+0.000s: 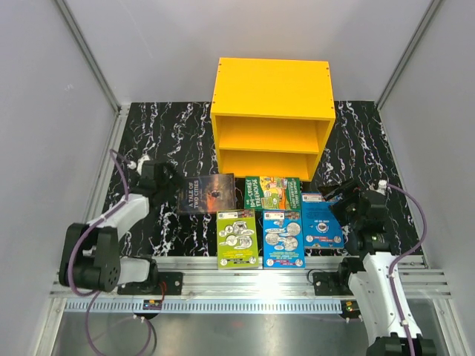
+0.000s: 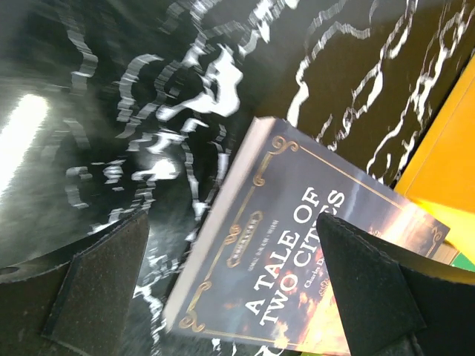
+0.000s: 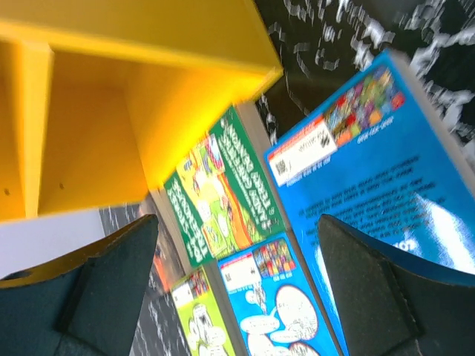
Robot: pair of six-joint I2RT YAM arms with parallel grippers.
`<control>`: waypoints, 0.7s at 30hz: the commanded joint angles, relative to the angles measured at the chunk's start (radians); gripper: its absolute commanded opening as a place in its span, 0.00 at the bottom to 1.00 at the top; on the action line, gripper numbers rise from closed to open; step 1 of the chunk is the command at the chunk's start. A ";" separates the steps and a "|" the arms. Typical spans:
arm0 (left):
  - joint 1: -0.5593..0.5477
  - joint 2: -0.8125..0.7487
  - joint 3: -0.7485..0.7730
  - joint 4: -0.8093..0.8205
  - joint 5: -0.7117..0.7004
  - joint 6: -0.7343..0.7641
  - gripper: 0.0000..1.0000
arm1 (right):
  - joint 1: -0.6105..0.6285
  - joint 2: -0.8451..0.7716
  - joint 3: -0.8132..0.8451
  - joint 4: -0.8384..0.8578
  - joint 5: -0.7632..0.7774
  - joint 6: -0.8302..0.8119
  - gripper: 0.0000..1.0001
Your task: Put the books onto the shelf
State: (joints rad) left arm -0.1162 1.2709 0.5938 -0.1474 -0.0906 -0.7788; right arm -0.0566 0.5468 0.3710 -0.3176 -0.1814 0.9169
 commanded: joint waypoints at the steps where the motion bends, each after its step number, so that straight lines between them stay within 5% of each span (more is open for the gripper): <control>1: -0.029 0.056 0.020 0.132 0.081 0.013 0.99 | 0.037 -0.019 -0.052 0.104 -0.105 0.019 0.96; 13: -0.143 0.193 0.047 0.209 0.046 0.026 0.98 | 0.253 0.315 -0.073 0.386 0.013 0.022 0.95; 21: -0.149 0.084 0.015 0.290 0.088 0.085 0.75 | 0.310 0.516 -0.066 0.517 0.036 -0.004 0.93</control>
State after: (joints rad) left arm -0.2504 1.4342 0.6201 0.0315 -0.0502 -0.7223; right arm 0.2287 1.0256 0.2947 0.1253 -0.1864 0.9386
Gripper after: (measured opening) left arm 0.769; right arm 0.935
